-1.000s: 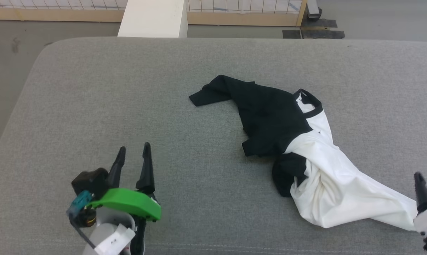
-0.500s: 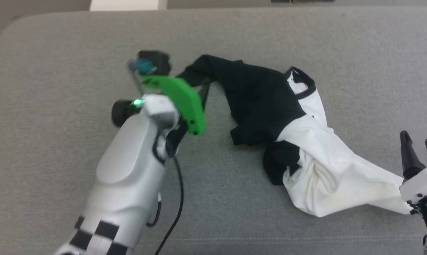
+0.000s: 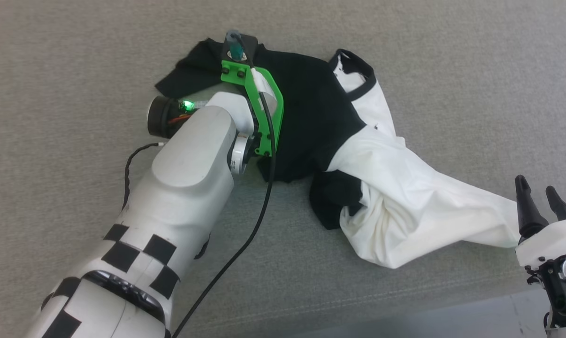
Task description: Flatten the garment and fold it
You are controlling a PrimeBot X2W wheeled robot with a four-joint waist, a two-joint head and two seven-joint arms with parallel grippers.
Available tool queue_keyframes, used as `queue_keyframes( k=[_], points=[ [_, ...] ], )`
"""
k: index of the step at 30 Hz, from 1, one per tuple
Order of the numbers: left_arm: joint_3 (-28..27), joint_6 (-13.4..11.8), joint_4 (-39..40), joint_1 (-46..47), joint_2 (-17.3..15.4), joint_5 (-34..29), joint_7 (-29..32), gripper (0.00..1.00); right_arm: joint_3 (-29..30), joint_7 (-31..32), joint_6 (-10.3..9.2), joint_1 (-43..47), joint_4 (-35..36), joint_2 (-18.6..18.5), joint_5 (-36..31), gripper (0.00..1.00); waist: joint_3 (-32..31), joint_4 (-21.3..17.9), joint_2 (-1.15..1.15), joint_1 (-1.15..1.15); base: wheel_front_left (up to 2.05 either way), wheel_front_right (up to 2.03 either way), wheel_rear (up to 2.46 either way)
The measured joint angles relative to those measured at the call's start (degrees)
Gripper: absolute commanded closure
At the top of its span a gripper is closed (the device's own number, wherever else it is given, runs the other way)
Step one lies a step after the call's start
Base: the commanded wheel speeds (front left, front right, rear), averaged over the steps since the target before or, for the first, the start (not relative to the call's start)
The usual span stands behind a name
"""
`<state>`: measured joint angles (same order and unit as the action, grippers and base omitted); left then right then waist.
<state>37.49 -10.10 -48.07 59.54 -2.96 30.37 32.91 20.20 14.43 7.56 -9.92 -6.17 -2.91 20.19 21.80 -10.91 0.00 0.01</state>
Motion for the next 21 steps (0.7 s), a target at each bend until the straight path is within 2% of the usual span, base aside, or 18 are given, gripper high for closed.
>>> queue_keyframes(
  k=[6,7,8,14,21],
  points=[
    [2.32,0.8,-0.83,1.64,-0.27,2.44,3.02,0.0,-0.04,-1.43,0.0,-0.03,-1.62,-0.02,0.15,0.0,2.33,-1.97,0.0,0.0,0.0,0.0,0.0],
    [2.55,0.94,-0.78,1.79,-0.32,2.92,3.28,0.71,-0.11,-1.53,0.0,-0.1,-1.81,-0.02,0.18,0.0,2.53,-2.11,0.0,0.0,0.0,0.0,0.0],
    [2.55,1.24,-0.53,1.81,-0.51,3.76,3.22,1.0,-0.24,-1.7,0.0,-0.25,-2.03,-0.01,0.21,0.0,2.69,-2.23,0.0,0.0,0.0,0.0,0.0],
    [0.63,2.2,1.74,-0.03,-0.04,10.61,-2.55,1.0,-0.14,-2.02,0.0,-0.68,-2.6,-0.02,-0.53,0.0,2.01,-1.33,0.0,0.0,0.0,0.0,0.0],
    [-5.71,4.63,7.65,-2.08,0.01,18.0,-12.25,1.0,2.07,-1.11,0.0,0.53,-2.11,-0.43,-2.98,0.0,-0.94,2.22,0.0,0.0,0.0,0.0,0.0]
  ],
)
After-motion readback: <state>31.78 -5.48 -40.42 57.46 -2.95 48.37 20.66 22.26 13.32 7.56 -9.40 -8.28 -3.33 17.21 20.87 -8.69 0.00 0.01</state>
